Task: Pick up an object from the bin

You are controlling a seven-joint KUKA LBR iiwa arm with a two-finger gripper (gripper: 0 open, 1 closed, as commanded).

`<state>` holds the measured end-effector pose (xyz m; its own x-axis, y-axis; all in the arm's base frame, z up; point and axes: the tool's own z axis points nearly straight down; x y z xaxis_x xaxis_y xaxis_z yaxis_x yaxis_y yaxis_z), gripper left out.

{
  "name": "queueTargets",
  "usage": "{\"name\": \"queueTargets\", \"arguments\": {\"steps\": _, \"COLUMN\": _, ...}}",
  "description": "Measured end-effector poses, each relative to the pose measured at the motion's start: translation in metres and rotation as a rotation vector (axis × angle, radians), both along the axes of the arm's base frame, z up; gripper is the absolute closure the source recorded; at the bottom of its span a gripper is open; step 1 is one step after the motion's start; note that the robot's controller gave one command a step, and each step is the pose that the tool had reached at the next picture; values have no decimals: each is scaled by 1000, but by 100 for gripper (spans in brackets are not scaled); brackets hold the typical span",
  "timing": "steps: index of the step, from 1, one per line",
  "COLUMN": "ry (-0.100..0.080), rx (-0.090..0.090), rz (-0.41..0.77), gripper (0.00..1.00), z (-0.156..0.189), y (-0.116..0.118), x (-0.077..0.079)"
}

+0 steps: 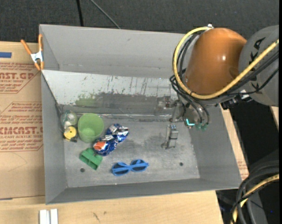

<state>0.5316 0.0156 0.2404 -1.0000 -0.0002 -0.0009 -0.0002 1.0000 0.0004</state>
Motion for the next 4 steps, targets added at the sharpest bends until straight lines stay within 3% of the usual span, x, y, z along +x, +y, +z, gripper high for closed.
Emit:
{"name": "queueTargets", "arguments": {"steps": 1, "ry": 9, "rx": 0, "rz": 90, "gripper": 0, "z": -104, "y": 16, "x": -18}}
{"name": "queueTargets", "arguments": {"steps": 2, "ry": -14, "rx": 1, "rz": 139, "gripper": 0, "z": -171, "y": 23, "x": -49}}
{"name": "queueTargets", "arguments": {"steps": 3, "ry": -1, "rx": 1, "rz": 141, "gripper": 100, "z": -170, "y": 23, "x": -52}}
{"name": "queueTargets", "arguments": {"steps": 4, "ry": -11, "rx": -1, "rz": 103, "gripper": 100, "z": 18, "y": 14, "x": -5}}
